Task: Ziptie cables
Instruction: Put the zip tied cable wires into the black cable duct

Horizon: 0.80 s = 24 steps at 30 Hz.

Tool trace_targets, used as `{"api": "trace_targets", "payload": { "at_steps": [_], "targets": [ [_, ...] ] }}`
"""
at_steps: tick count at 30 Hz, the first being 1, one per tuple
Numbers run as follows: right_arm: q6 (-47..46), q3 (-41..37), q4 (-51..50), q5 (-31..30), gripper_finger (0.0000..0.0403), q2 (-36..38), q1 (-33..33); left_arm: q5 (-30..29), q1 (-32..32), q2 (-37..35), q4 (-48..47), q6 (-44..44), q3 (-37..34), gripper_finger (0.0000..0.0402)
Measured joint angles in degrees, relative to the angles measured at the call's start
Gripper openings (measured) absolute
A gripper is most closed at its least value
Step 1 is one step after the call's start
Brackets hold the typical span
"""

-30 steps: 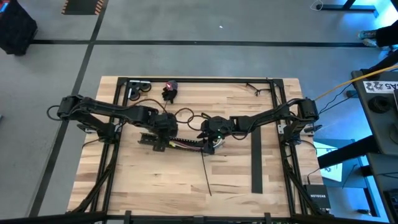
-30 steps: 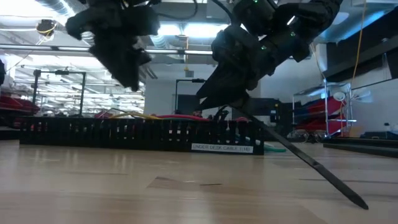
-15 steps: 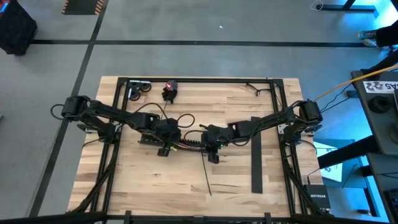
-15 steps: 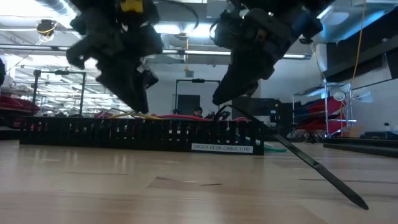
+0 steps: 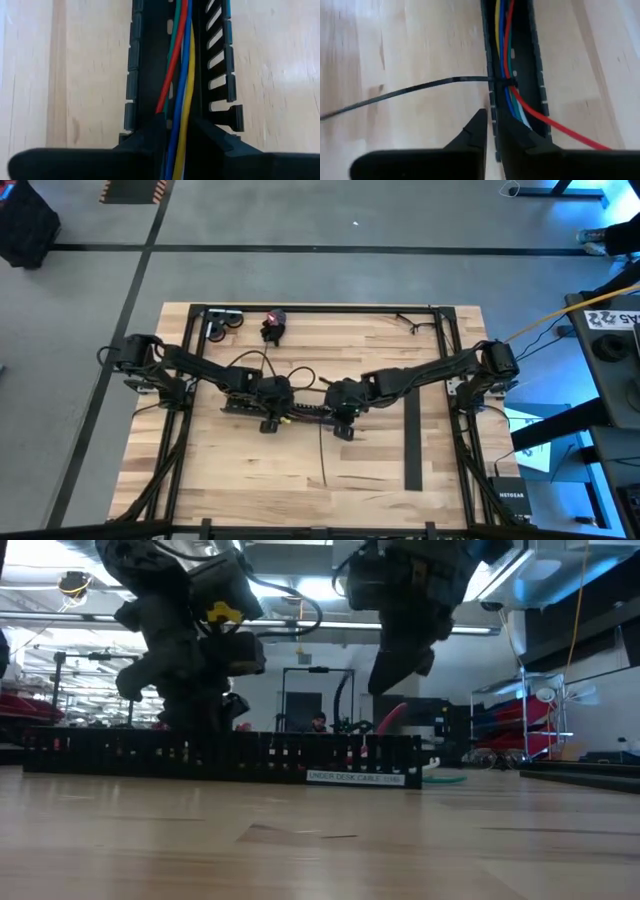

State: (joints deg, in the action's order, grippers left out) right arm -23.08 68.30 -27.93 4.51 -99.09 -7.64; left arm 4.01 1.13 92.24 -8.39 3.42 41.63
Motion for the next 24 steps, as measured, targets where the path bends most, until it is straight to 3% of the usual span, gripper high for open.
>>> {"api": "trace_targets", "payload": {
  "at_steps": [4,10,14,16,20,24],
  "targets": [
    [-5.3,2.5,-2.1,-2.0,0.0016,0.0,-1.3,-0.1,-0.1,0.1,2.4,0.0,-0.1,0.0076],
    [-9.0,2.9,2.9,-8.2,0.0002,-0.9,-6.0,-0.3,-0.2,0.2,5.1,0.1,-0.2,0.0076],
    [-15.5,2.9,4.3,-9.5,0.0007,-2.2,-7.4,-0.3,-0.2,0.2,5.0,0.2,-0.2,0.0076],
    [-23.1,3.0,2.6,-10.0,0.0011,-2.2,-7.3,-0.2,-0.2,0.2,5.0,0.2,-0.2,0.0076],
    [-37.2,2.9,-1.5,-9.9,0.0038,-2.2,-6.8,-0.2,-0.2,0.2,4.9,0.3,-0.2,0.0076],
    [-47.0,2.9,2.3,-7.3,0.0094,-2.4,-7.0,-0.2,-0.2,0.2,5.1,0.2,-0.2,0.0076]
  ]
}}
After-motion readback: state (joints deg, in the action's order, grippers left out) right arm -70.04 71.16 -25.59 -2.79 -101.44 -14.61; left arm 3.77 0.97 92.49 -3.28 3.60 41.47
